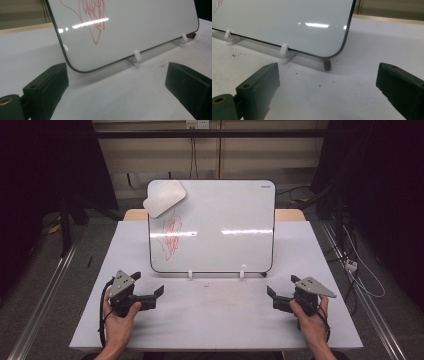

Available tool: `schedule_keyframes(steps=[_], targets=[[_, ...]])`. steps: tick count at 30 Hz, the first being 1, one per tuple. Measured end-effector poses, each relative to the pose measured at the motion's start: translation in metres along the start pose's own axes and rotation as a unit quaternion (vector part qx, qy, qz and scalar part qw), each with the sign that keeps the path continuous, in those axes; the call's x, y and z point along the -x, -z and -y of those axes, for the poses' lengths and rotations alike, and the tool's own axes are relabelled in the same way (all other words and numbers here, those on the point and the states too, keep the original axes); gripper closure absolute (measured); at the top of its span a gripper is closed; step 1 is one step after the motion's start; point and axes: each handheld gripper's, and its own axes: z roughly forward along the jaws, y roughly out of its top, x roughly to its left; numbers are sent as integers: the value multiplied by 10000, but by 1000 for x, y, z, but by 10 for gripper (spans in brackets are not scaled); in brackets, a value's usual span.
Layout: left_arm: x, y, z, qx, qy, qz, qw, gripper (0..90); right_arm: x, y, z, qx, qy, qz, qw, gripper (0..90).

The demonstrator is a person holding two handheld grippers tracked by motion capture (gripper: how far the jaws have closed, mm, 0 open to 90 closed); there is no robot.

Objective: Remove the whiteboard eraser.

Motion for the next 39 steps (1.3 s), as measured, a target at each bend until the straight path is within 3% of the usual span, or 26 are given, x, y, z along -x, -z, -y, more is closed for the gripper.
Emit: schedule_keyframes(steps=[4, 7, 11, 14, 16, 20, 24, 27, 29, 30, 39], targets=[[-2, -2, -1, -117, -84, -149, 9998, 52, 1, 0, 0, 1, -13, 9, 10000, 50], [-3, -5, -2, -170, 82, 14, 9998, 52, 1, 0, 0, -6, -35, 0, 10000, 49], [-1, -7, -6, -330, -35, -44, 9994, 55, 1, -1, 0, -9, -60, -17, 10000, 49], [-1, -9, -9, -299, 56, -13, 9995, 55, 1, -2, 0, -27, -44, -26, 10000, 49], [-1, -9, -13, -298, -3, -41, 9995, 54, 1, -2, 0, -36, -23, -27, 10000, 47], [-5, -12, -24, -267, -77, -23, 9996, 54, 2, -4, 1, -88, -59, -40, 9999, 47], [-9, -16, -39, -273, -381, 44, 9989, 40, 3, -2, 2, -89, -108, -21, 9999, 47], [-8, -20, -51, -216, -377, 105, 9990, 45, 3, -1, 2, -86, -97, -2, 9999, 47], [-8, -22, -60, -332, -455, 163, 9983, 60, 3, -1, 2, -105, -98, 6, 9999, 47], [-8, -23, -63, -222, -425, 206, 9986, 64, 2, -1, 2, -99, -88, -18, 9999, 47], [-15, -27, -91, -159, -697, -16, 9974, 88, 2, -2, 2, -114, -69, -34, 9999, 47]])
